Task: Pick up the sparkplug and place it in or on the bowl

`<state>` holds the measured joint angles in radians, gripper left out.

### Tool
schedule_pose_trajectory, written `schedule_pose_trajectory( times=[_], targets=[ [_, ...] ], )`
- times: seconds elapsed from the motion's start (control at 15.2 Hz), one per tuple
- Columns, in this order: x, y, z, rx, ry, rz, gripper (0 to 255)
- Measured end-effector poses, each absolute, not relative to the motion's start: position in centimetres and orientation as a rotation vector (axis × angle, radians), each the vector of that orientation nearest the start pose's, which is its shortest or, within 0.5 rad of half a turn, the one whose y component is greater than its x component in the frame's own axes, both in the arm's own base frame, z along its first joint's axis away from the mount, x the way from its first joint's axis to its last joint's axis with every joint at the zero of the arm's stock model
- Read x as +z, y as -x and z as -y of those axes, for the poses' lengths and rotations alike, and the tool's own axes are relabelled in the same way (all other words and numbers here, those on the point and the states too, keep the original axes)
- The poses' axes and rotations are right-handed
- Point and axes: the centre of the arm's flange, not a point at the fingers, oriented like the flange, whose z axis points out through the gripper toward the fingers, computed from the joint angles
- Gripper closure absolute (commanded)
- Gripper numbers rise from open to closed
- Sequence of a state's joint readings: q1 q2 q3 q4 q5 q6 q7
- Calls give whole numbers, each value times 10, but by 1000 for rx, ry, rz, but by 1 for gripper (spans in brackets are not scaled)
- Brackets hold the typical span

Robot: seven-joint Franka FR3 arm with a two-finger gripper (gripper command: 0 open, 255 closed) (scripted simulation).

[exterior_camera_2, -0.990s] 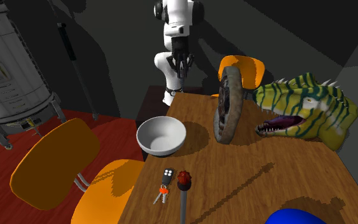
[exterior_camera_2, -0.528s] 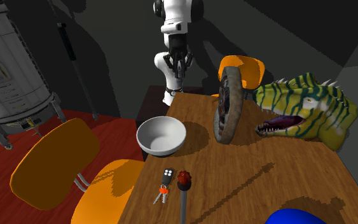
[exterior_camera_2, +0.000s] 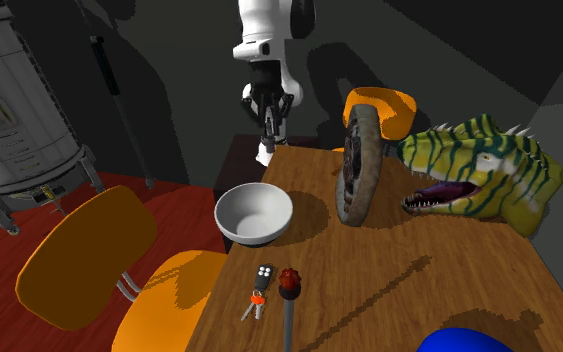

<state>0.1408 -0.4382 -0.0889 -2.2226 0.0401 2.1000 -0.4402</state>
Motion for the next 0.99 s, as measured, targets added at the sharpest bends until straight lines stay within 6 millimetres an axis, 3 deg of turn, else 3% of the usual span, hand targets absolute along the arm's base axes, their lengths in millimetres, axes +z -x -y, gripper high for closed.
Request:
schedule_pose_trajectory(
  times=[0.59, 0.99],
  targets=[
    [587, -568, 11, -503, 2999, 732, 255],
    [560, -581, 11, -501, 2999, 734, 255]
  ],
)
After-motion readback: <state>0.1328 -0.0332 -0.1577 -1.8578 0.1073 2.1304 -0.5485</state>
